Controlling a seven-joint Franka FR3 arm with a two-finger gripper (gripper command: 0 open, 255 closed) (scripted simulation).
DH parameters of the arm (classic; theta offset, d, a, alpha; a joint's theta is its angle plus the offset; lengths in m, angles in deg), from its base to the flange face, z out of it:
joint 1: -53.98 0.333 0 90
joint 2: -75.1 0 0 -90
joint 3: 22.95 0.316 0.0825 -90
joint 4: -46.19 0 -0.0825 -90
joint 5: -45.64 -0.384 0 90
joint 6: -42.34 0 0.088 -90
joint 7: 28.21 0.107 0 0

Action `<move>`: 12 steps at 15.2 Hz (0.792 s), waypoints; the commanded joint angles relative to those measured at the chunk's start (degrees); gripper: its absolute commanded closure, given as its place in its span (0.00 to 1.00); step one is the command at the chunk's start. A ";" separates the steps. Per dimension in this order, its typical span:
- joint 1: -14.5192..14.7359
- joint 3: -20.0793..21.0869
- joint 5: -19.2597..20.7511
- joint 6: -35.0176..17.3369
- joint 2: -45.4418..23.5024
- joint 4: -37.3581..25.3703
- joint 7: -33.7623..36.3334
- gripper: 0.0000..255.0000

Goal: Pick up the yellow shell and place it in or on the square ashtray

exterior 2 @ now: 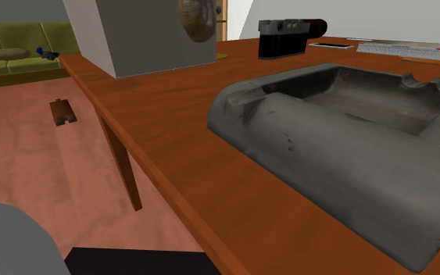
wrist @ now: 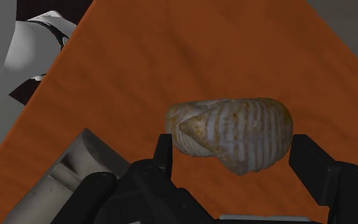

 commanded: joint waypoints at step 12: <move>-3.43 -15.99 9.01 1.97 -1.04 -1.31 -17.98 1.00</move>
